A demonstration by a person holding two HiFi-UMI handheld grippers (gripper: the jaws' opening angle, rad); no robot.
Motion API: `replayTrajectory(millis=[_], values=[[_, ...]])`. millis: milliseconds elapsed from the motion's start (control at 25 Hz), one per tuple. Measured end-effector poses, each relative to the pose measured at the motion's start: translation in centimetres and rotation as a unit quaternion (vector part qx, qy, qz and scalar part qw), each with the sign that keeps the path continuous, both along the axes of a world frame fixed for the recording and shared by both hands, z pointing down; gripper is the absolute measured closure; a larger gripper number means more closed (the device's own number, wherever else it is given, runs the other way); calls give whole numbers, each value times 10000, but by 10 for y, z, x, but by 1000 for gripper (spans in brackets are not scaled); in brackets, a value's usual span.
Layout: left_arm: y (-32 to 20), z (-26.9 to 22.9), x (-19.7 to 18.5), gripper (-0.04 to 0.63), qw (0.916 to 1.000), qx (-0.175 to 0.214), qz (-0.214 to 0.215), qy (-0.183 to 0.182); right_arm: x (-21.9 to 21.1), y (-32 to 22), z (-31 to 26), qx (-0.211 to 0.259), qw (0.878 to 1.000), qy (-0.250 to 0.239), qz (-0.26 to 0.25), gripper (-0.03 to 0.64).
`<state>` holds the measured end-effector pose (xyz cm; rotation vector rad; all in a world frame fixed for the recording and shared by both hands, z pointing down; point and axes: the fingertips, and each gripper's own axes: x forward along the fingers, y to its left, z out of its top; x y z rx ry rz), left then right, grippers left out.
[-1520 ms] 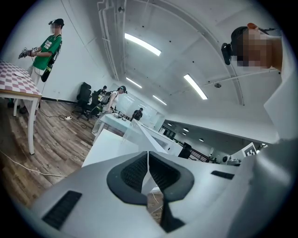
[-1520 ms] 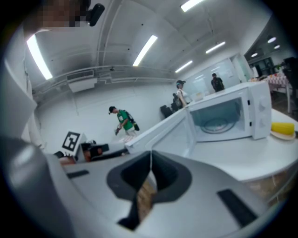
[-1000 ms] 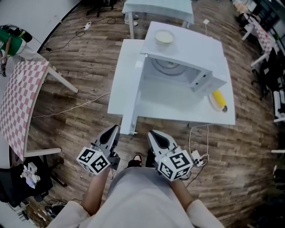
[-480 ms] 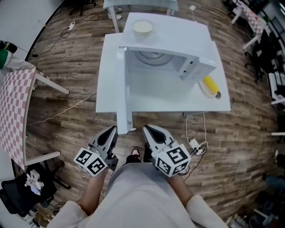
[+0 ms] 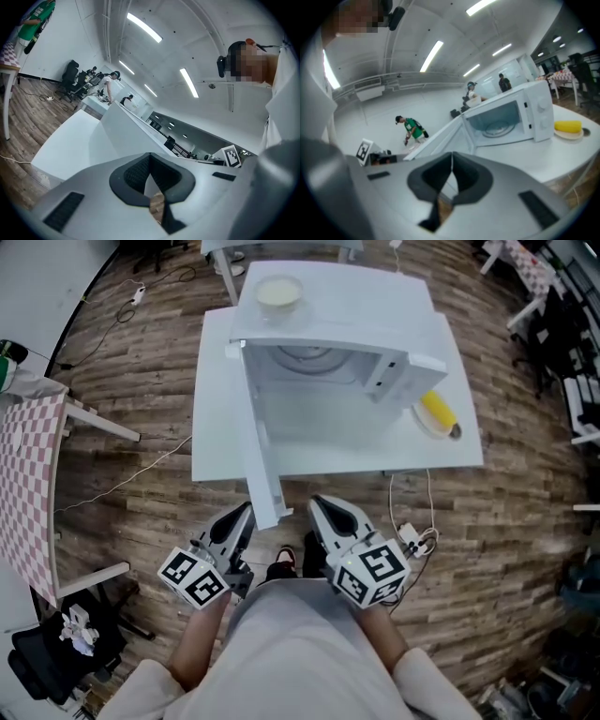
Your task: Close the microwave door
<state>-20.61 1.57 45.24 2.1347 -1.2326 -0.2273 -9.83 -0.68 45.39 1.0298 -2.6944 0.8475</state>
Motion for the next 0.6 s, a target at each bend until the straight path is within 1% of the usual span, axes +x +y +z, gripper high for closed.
replayTrajectory(millis=[200, 600], values=[[-13, -2, 15, 577, 9999, 39, 145, -19, 10, -14, -1, -1, 10000, -8, 34, 594], [-31, -3, 48, 577, 9997, 68, 207, 54, 33, -40, -5, 70, 10000, -19, -25, 594]])
